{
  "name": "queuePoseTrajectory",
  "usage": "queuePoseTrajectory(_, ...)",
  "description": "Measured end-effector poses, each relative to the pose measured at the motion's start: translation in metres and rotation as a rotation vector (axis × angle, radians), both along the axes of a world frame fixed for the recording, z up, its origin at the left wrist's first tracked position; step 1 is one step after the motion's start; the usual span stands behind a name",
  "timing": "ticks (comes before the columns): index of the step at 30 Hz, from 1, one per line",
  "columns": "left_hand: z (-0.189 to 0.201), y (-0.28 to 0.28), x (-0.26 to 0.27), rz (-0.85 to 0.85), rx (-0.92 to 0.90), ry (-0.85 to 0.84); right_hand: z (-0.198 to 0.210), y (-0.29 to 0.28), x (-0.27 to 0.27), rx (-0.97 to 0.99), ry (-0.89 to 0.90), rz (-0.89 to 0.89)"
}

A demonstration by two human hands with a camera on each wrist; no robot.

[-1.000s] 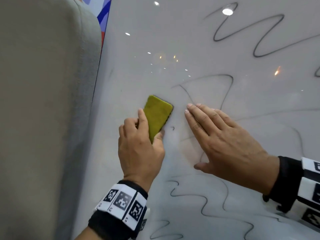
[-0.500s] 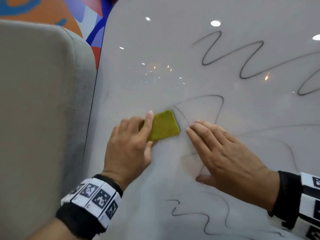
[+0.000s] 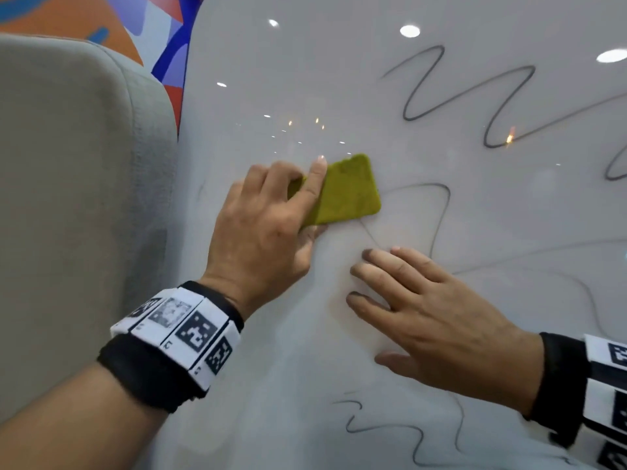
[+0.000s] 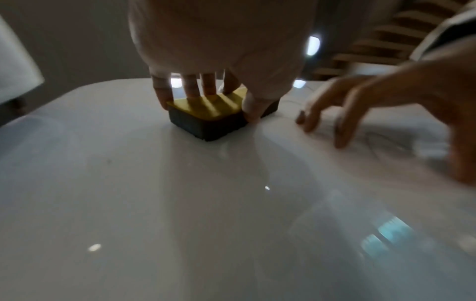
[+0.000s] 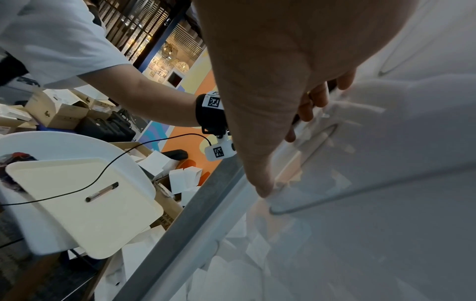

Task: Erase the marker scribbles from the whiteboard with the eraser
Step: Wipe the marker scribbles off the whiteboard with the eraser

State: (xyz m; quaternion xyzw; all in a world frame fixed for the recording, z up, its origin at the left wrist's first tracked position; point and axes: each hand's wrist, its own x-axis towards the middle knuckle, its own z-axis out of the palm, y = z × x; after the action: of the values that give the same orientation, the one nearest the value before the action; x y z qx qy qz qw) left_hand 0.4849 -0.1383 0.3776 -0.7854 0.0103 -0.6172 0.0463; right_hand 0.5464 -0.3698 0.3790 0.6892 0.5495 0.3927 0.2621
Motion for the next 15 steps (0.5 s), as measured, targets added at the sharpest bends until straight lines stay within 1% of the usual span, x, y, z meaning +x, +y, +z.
queuePoseTrajectory(3,0.004,0.004,0.003,-0.011,0.213,0.022,0.003,0.0,0.003,-0.001,0.009,0.003)
queuePoseTrajectory(6,0.01,0.014,-0.001,-0.016,0.362,0.047,0.0,-0.001,0.005,-0.003,0.025,-0.003)
queuePoseTrajectory(8,0.021,0.017,-0.002,-0.007,0.372,0.063,0.001,-0.001,0.004,0.02,0.027,0.014)
queuePoseTrajectory(11,0.038,0.009,-0.002,-0.022,0.228,0.025,0.006,0.0,0.003,0.094,0.013,0.062)
queuePoseTrajectory(12,0.04,0.006,-0.001,-0.028,0.23,0.024,0.006,0.0,0.003,0.113,0.012,0.071)
queuePoseTrajectory(15,0.034,0.006,0.003,-0.052,0.412,0.063,0.0,0.0,0.003,0.151,0.017,0.083)
